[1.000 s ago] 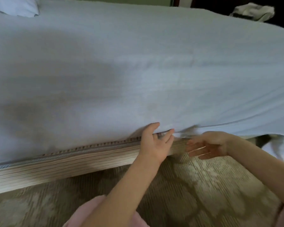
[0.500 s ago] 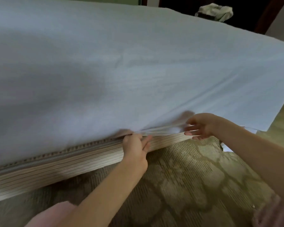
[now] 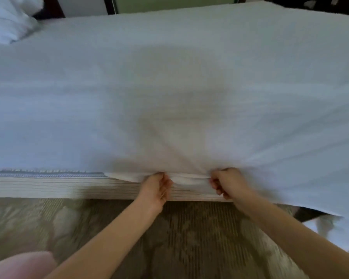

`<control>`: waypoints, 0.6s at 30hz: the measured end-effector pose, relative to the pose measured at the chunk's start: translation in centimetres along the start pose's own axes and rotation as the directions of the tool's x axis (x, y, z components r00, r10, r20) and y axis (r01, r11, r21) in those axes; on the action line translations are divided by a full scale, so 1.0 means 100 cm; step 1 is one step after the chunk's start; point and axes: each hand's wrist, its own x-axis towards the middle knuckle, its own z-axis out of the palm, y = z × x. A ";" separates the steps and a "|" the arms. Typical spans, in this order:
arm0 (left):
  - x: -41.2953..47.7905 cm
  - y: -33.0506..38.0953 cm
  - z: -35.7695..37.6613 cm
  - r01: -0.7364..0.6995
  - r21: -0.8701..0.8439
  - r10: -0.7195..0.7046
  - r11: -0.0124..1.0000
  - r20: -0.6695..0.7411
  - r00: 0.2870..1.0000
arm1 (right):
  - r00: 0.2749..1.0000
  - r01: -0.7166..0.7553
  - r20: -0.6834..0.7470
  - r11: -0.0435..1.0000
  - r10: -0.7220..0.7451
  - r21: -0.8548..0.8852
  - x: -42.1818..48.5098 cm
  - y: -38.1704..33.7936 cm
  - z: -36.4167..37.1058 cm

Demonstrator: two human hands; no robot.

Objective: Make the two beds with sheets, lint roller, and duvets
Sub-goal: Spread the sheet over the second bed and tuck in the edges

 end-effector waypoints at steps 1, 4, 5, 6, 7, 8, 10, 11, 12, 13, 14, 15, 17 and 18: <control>0.000 -0.007 0.007 -0.040 -0.012 0.040 0.999 -0.031 0.999 | 0.999 0.023 0.023 1.000 -0.023 0.014 0.003 0.003 -0.003; -0.017 -0.024 0.015 -0.042 0.086 0.050 0.995 -0.092 0.995 | 0.997 0.011 0.076 0.995 -0.019 0.097 0.008 0.009 -0.010; -0.024 -0.029 0.014 -0.011 0.125 0.026 0.992 -0.124 0.992 | 0.995 0.015 0.092 0.994 -0.025 0.111 0.008 0.013 -0.012; -0.030 -0.031 0.012 0.016 0.137 0.007 0.990 -0.161 0.987 | 0.993 0.029 0.106 0.992 -0.043 0.124 0.009 0.017 -0.013; -0.035 -0.030 0.012 0.031 0.118 -0.008 0.993 -0.189 0.982 | 0.992 0.043 0.115 0.989 -0.060 0.143 0.011 0.019 -0.014; -0.038 -0.025 0.014 0.036 0.076 -0.019 0.996 -0.221 0.975 | 0.990 0.048 0.121 0.983 -0.070 0.177 0.012 0.019 -0.015; -0.039 -0.013 0.021 0.019 -0.010 -0.021 1.000 -0.266 0.964 | 0.990 0.012 0.130 0.966 -0.047 0.257 0.015 0.017 -0.014; -0.039 -0.006 0.025 -0.012 -0.033 0.002 0.999 -0.274 0.962 | 0.991 -0.018 0.133 0.956 -0.022 0.292 0.015 0.014 -0.013; -0.041 -0.002 0.029 -0.043 -0.030 0.034 0.999 -0.269 0.963 | 0.991 -0.046 0.135 0.946 0.003 0.321 0.013 0.012 -0.012; -0.043 0.000 0.032 -0.068 -0.020 0.061 0.997 -0.255 0.965 | 0.990 -0.072 0.137 0.933 0.024 0.352 0.012 0.011 -0.010; -0.045 0.000 0.032 -0.086 -0.013 0.081 0.996 -0.231 0.970 | 0.989 -0.094 0.141 0.920 0.043 0.381 0.011 0.011 -0.008; -0.046 0.000 0.029 -0.096 -0.022 0.090 0.995 -0.199 0.976 | 0.988 -0.111 0.146 0.909 0.056 0.402 0.011 0.011 -0.006; -0.046 0.003 0.020 -0.094 -0.064 0.082 0.993 -0.174 0.981 | 0.986 -0.119 0.154 0.901 0.059 0.417 0.009 0.012 -0.005; -0.044 0.006 0.018 -0.076 -0.084 0.060 0.994 -0.178 0.982 | 0.985 -0.114 0.164 0.904 0.050 0.412 0.009 0.012 -0.006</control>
